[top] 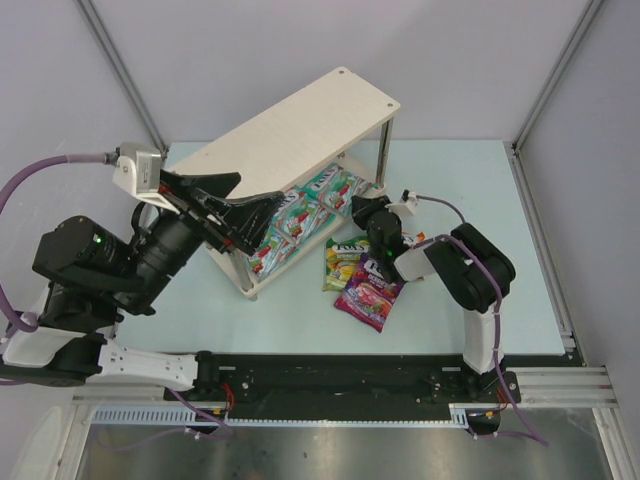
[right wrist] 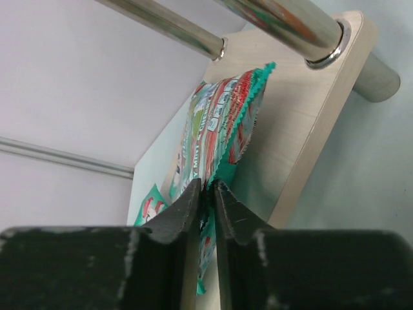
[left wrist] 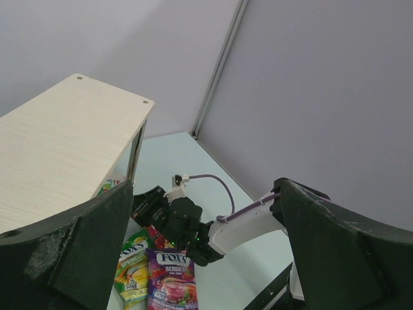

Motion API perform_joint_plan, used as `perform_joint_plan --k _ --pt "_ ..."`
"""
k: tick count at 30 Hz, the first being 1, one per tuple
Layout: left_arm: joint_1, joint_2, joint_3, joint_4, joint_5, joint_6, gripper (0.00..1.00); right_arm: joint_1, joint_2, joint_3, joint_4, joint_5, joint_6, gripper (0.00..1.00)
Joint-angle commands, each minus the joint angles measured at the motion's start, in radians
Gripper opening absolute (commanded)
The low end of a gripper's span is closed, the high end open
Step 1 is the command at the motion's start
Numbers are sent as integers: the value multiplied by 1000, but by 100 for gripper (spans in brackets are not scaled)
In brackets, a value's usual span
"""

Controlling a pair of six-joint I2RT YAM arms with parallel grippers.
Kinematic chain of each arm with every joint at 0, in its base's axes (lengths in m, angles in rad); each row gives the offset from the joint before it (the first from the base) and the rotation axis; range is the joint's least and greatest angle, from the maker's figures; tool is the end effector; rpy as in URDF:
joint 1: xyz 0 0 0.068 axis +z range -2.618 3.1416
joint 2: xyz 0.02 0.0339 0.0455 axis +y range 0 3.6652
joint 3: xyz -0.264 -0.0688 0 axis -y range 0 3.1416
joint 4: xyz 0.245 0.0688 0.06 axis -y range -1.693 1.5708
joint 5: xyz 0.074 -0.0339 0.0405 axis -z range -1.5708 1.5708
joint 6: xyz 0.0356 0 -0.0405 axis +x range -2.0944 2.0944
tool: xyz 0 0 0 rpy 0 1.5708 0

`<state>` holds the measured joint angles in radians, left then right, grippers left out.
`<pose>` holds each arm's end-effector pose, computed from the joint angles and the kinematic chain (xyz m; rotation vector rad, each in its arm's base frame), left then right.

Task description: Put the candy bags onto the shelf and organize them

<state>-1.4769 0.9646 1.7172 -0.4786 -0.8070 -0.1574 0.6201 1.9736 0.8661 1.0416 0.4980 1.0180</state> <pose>0.0352 -0.0995 0.5684 0.2096 1.4189 -0.8376 0.3287 0.2138 0.1571 0.7117 1.5409 0.8425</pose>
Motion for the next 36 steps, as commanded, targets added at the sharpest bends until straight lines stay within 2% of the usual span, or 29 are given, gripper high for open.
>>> perform_joint_plan --k 1,9,11,12,14,15,18,21,26,31,36 --pt "3 -9 -2 37 -4 4 100 9 31 48 63 -19 13 13" --pt "3 -24 -8 28 -9 1 100 35 64 100 52 -4 13 11" --pt "3 -24 -10 28 -9 1 100 35 61 100 51 -1 8 18" --pt "3 -27 -10 28 -12 1 100 35 59 100 45 1 5 28" --pt "3 -27 -11 29 -12 -1 100 33 47 97 19 8 -1 35" --pt "3 -27 -13 29 -12 -1 100 35 41 96 11 11 -9 45" --pt "3 -27 -14 38 -6 -5 100 33 11 87 -11 33 -39 60" --pt "3 -27 -14 51 3 -7 100 26 -27 57 -25 54 -53 66" --pt "3 -27 -4 86 49 -36 100 1 -104 -42 -26 60 -75 67" --pt "3 -12 38 140 135 -86 100 -2 -281 -165 -44 62 -130 68" --pt "3 124 224 43 118 -200 100 26 -513 -286 -193 77 -173 68"
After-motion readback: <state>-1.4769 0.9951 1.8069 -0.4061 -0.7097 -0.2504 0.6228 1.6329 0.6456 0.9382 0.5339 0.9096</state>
